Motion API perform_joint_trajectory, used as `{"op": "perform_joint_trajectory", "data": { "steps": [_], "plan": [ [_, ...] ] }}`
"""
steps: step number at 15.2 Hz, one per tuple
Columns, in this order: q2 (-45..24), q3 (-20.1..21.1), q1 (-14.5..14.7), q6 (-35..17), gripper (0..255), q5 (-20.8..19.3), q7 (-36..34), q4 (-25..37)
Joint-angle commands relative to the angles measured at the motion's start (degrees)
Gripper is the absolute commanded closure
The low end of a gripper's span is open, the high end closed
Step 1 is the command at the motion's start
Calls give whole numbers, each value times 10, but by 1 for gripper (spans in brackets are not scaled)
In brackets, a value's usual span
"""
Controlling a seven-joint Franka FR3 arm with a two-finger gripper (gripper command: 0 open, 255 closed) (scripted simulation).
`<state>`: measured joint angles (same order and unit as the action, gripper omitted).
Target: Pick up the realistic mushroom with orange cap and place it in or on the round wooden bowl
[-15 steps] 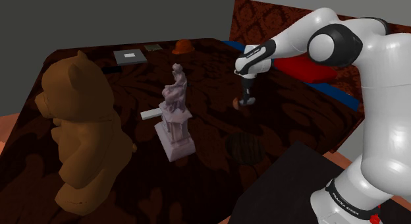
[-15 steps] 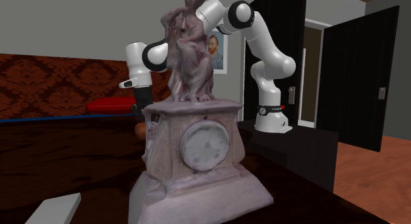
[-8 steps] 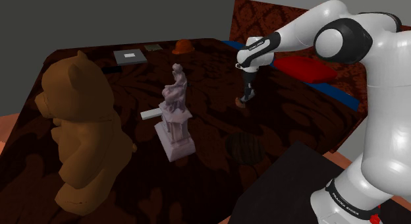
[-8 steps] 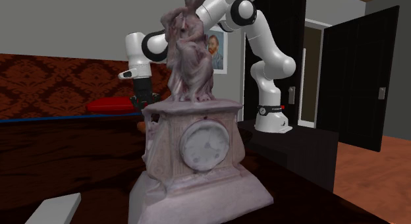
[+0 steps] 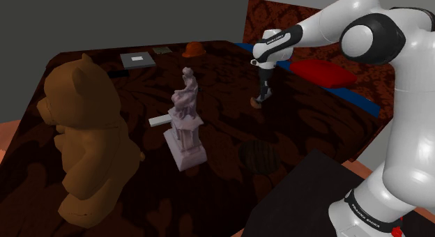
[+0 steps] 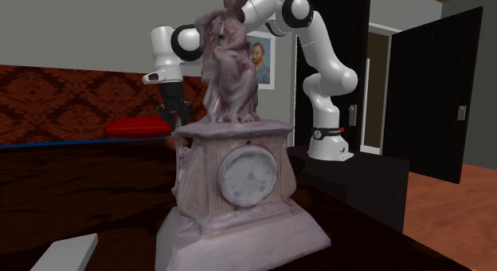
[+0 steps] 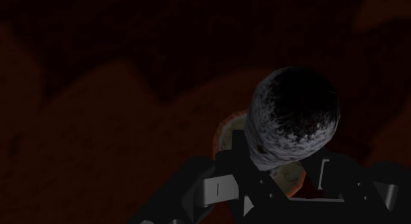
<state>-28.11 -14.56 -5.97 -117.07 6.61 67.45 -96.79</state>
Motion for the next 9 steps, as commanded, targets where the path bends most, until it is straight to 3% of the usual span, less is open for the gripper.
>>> {"op": "perform_joint_trajectory", "data": {
  "steps": [1, 2, 9],
  "plan": [
    [7, -1, 1, 12, 255, -2, -1, 5],
    [7, -1, 1, 12, 255, -2, -1, 5],
    [137, 5, 57, -51, 255, -29, -63, -184]
  ]
}}
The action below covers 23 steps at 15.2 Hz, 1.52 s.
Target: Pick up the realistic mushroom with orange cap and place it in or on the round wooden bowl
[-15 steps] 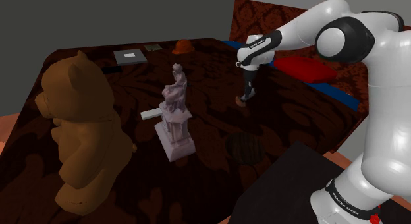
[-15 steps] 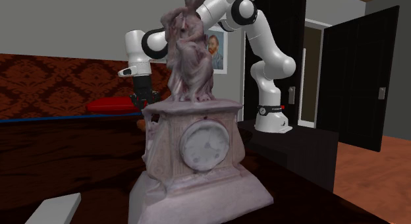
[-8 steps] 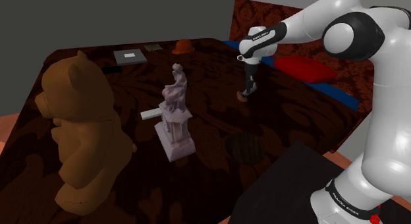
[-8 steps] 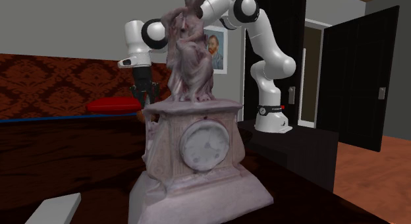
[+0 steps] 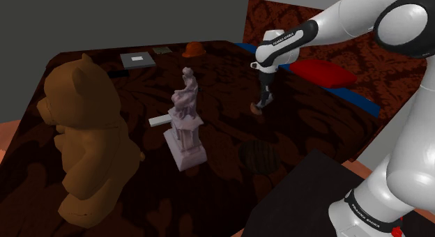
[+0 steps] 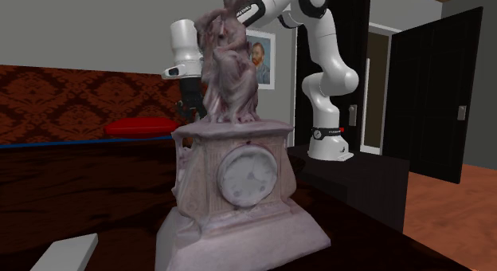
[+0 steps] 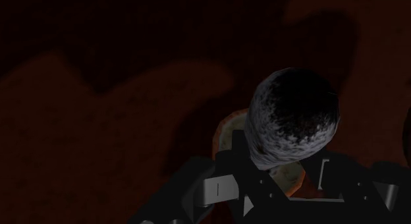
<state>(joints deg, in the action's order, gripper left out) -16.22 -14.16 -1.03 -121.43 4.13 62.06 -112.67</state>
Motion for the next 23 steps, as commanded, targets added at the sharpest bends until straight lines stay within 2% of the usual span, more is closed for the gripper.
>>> {"op": "perform_joint_trajectory", "data": {
  "steps": [1, 12, 20, 23],
  "plan": [
    [35, 3, 14, -15, 255, -8, -20, -48],
    [208, 52, 80, -63, 255, -36, -150, -264],
    [322, 120, 134, -72, 255, -16, -259, -383],
    [303, 120, 134, -100, 255, -14, -256, -392]
  ]
}}
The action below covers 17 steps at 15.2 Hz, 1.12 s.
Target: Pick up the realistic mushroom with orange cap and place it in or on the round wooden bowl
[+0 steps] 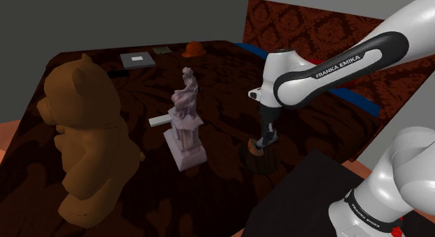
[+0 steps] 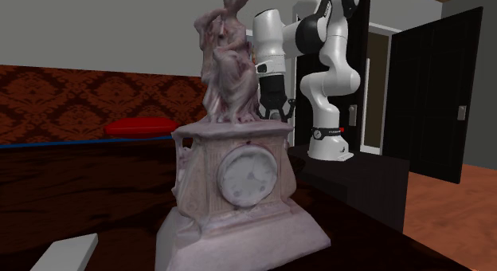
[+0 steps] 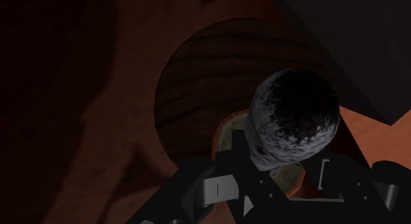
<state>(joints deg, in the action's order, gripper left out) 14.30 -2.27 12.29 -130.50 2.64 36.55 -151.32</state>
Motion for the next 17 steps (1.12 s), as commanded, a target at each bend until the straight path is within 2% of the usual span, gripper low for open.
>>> {"op": "perform_joint_trajectory", "data": {
  "steps": [1, 12, 17],
  "plan": [
    [-9, 1, 1, -19, 255, 2, -1, -9],
    [-92, 0, 5, -121, 255, 13, 10, -28],
    [-92, 0, 5, -121, 255, 13, 10, -28]
  ]
}}
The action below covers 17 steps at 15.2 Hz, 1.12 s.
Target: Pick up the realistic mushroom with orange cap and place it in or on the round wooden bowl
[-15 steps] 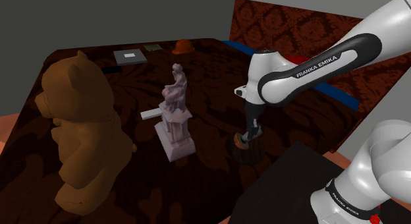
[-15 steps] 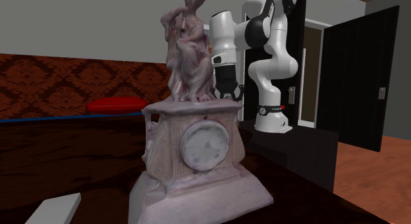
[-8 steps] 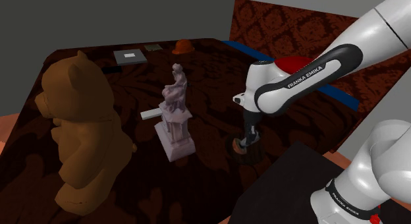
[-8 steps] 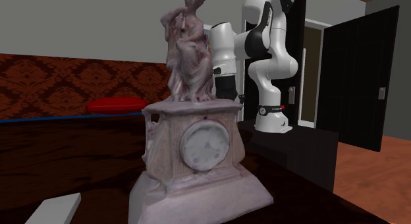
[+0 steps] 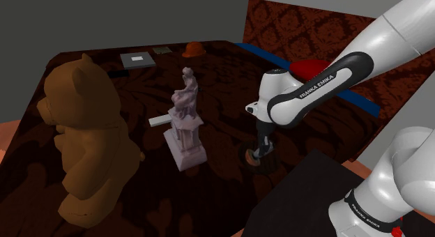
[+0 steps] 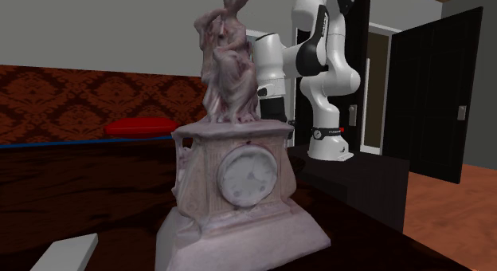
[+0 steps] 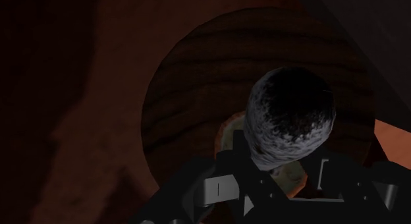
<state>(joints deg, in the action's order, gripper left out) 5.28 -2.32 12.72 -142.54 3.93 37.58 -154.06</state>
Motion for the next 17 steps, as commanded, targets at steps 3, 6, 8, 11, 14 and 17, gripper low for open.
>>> {"op": "perform_joint_trajectory", "data": {
  "steps": [3, 6, 8, 11, 14, 17],
  "plan": [
    [-2, 0, 0, -1, 0, 0, 0, -1],
    [-3, 0, 0, -1, 0, 0, 0, -1],
    [-2, 0, 0, 0, 0, 0, 0, -1],
    [50, -1, -3, 71, 0, -9, -6, 19],
    [62, -1, -4, 90, 0, -11, -7, 25],
    [62, -1, -4, 90, 0, -11, -7, 25]
  ]
}}
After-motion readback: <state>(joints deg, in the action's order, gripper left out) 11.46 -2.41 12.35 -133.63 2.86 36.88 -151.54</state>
